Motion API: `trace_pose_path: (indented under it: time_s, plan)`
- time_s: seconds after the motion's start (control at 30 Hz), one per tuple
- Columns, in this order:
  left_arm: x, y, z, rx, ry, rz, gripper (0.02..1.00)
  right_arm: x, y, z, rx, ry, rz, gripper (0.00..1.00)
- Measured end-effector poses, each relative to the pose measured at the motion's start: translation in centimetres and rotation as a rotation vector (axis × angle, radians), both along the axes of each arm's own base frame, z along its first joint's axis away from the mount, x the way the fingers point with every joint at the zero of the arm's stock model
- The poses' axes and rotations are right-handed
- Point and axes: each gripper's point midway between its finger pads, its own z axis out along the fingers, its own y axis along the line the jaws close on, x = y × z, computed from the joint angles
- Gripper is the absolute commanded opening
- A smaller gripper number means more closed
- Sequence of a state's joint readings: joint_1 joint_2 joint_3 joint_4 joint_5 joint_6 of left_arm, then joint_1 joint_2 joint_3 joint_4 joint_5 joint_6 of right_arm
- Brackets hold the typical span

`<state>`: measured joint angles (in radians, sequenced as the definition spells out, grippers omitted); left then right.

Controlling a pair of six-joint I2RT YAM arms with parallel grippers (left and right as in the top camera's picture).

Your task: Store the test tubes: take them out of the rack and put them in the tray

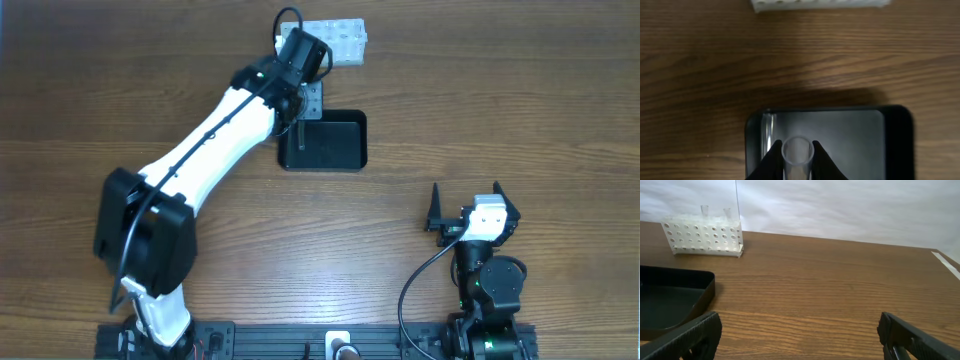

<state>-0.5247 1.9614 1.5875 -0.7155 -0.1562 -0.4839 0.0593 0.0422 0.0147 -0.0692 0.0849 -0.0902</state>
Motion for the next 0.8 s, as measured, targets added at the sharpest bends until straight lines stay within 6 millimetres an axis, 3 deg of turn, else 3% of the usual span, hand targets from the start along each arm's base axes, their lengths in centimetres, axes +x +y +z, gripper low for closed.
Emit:
trace_pose_path:
  time_s: [0.27, 0.63, 0.8]
  plan:
    - [0.2, 0.3, -3.5, 0.046, 0.049, 0.016, 0.042, 0.0, 0.0, 0.0, 0.0, 0.0, 0.0, 0.993]
    - [0.3, -0.3, -4.3, 0.045, 0.046, 0.006, 0.051, 0.0, 0.0, 0.0, 0.0, 0.0, 0.0, 0.991]
    - [0.2, -0.5, -5.9, 0.06, 0.071, 0.001, 0.06, 0.0, 0.0, 0.0, -0.001, 0.0, 0.0, 0.991]
